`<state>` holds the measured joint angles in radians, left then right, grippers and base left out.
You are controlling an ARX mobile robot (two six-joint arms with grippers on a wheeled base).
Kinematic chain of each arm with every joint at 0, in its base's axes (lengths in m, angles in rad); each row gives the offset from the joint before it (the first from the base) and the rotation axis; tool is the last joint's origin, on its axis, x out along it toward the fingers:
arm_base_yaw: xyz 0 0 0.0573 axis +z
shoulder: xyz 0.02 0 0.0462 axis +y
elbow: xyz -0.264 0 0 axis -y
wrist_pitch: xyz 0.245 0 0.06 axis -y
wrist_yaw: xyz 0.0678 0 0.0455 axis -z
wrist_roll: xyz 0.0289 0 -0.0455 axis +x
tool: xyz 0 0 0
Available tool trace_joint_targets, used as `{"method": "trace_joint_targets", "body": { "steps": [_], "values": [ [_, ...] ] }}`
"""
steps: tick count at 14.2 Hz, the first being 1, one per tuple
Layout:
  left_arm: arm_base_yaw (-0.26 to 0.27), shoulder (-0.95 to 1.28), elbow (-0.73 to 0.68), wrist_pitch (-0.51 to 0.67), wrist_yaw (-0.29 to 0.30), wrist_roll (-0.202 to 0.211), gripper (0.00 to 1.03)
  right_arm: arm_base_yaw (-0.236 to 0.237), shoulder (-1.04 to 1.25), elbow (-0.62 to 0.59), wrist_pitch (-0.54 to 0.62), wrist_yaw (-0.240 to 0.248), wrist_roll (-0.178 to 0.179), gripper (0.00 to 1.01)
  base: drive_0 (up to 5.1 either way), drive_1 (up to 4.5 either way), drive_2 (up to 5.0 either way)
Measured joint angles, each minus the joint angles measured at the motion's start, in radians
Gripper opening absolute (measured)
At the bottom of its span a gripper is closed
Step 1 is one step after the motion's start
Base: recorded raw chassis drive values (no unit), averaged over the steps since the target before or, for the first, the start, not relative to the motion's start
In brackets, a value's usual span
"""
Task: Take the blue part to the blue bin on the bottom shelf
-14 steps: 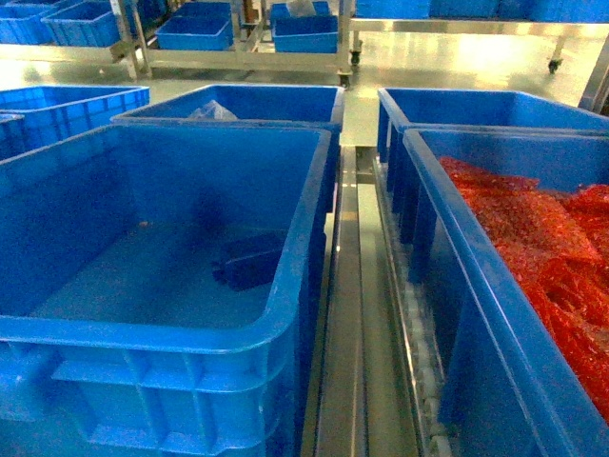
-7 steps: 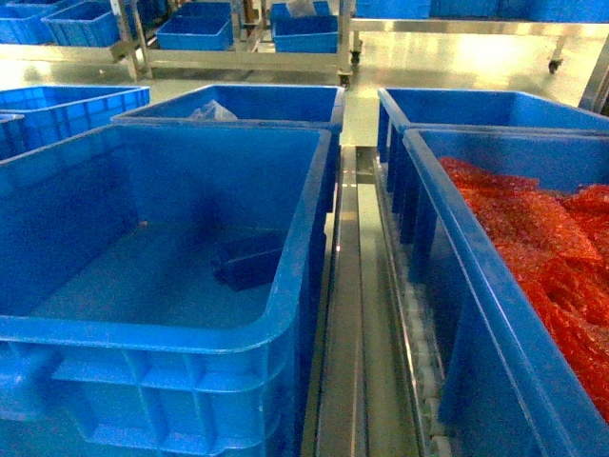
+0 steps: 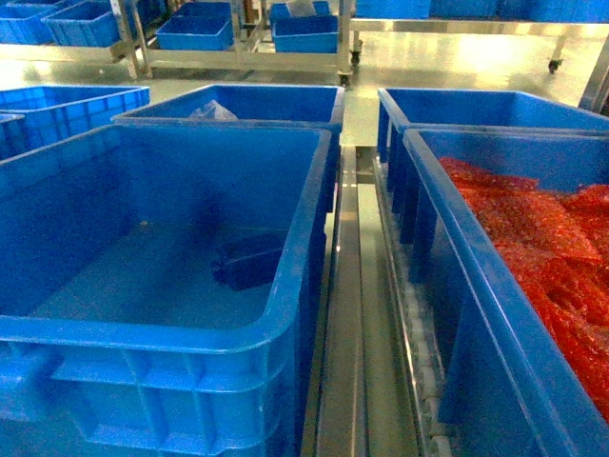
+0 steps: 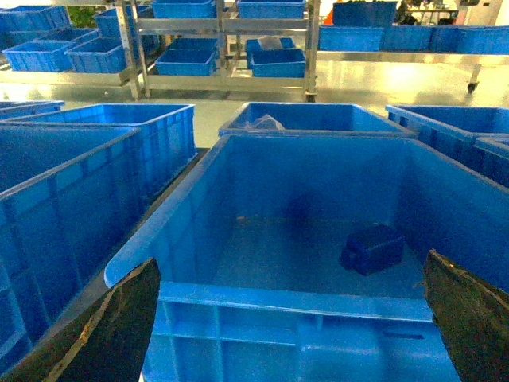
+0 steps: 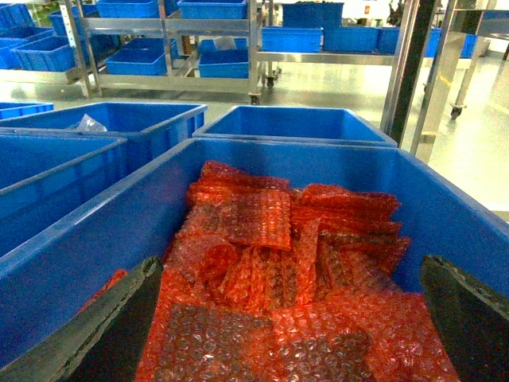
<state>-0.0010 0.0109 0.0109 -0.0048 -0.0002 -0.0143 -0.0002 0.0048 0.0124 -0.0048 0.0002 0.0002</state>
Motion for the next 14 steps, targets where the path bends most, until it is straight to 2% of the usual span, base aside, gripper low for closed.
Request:
{"method": "trace_joint_targets", "body": {
  "steps": [14],
  "values": [
    [0.000,0.000,0.000,0.000,0.000,0.000,0.98,0.000,0.000,0.000,0.000,0.000,0.000,0.98,0.0,0.00,0.0]
  ]
}}
